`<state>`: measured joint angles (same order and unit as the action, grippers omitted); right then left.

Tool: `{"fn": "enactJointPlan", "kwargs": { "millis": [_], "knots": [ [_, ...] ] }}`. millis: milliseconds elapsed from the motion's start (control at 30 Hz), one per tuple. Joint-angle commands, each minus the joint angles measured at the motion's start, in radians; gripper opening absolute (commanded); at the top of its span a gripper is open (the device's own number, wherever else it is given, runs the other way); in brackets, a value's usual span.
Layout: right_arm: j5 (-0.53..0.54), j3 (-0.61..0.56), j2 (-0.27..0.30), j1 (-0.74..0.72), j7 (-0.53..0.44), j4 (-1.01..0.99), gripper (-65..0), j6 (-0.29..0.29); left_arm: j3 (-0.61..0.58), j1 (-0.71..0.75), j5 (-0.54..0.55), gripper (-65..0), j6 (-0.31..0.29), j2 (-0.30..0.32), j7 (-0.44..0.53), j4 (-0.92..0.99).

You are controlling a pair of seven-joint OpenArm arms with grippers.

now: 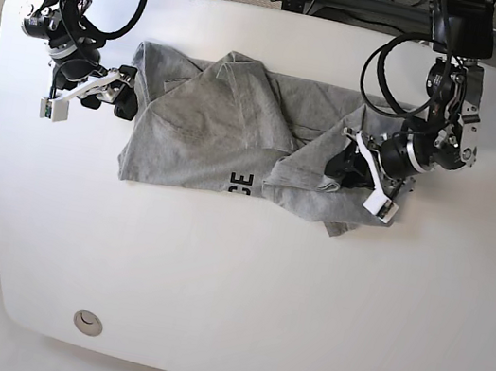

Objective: Fold the T-shirt properly
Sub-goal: 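Pinch the folded shirt edge with the left gripper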

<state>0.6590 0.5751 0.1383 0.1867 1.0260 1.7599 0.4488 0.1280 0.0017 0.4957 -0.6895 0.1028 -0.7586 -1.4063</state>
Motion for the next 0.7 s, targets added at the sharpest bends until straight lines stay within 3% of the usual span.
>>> {"fn": "enactJointPlan", "kwargs": {
  "millis": [0,33,667],
  "knots": [
    [0.017,0.004,0.014,-0.006,-0.019,0.018,-19.5,0.006,-0.018,-0.016,0.022,-58.4,-0.009,0.004,0.021,-0.018],
    [0.017,0.004,0.014,-0.006,-0.019,0.018,-19.5,0.006,-0.026,-0.016,0.019,-65.0,-0.009,0.004,0.021,-0.018],
    [0.017,0.004,0.014,-0.006,-0.019,0.018,-19.5,0.006,-0.046,-0.016,0.021,-65.0,-0.009,0.007,0.02,-0.098]
  ]
}}
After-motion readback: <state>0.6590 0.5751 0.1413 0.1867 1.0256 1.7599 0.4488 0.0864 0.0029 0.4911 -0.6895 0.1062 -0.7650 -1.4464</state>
